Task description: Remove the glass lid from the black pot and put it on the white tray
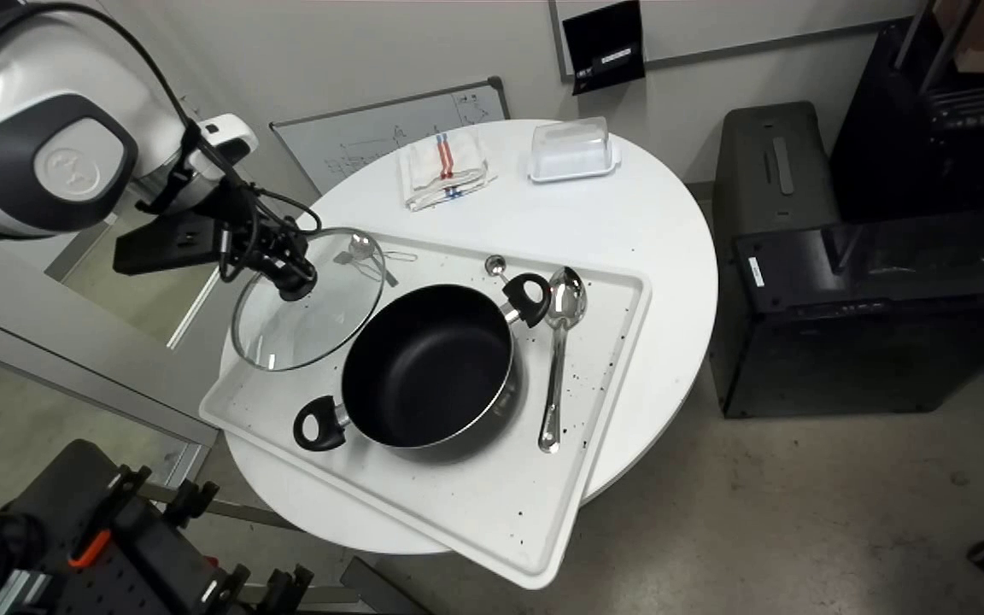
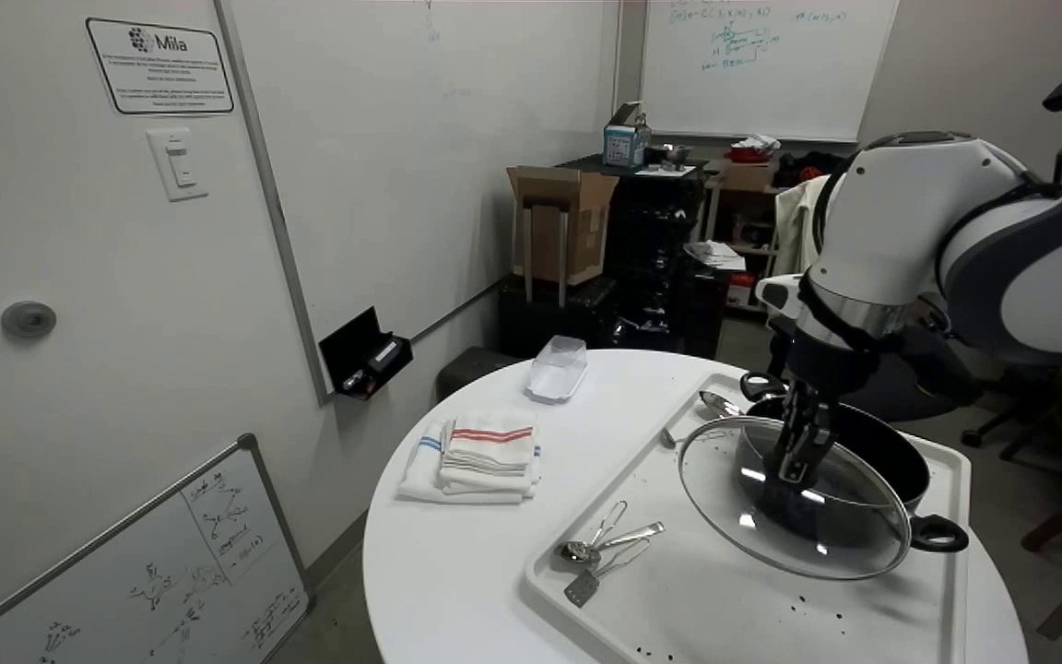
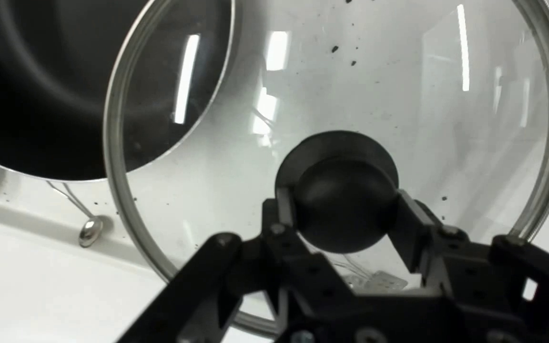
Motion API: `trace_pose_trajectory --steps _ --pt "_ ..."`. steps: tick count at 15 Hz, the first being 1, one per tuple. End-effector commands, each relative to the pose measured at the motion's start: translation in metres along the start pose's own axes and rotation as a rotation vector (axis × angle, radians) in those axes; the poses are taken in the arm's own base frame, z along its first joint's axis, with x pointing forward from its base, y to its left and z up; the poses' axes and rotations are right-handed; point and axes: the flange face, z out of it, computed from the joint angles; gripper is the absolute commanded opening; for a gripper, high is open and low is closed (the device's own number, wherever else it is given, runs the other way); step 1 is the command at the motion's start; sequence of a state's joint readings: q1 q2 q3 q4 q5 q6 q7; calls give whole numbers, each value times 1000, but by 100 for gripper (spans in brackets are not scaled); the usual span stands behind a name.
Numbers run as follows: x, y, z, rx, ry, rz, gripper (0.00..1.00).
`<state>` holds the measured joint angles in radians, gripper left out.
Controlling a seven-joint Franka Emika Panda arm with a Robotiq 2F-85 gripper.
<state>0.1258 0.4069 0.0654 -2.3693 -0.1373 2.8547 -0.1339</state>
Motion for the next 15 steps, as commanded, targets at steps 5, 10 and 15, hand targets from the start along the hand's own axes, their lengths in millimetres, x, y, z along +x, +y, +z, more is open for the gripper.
trace_pose_trajectory --steps 5,10,15 --pt "17 -66 29 -10 -19 -134 25" --pt "18 -76 63 -3 -5 -172 25" --pt "9 -71 100 5 12 -165 25"
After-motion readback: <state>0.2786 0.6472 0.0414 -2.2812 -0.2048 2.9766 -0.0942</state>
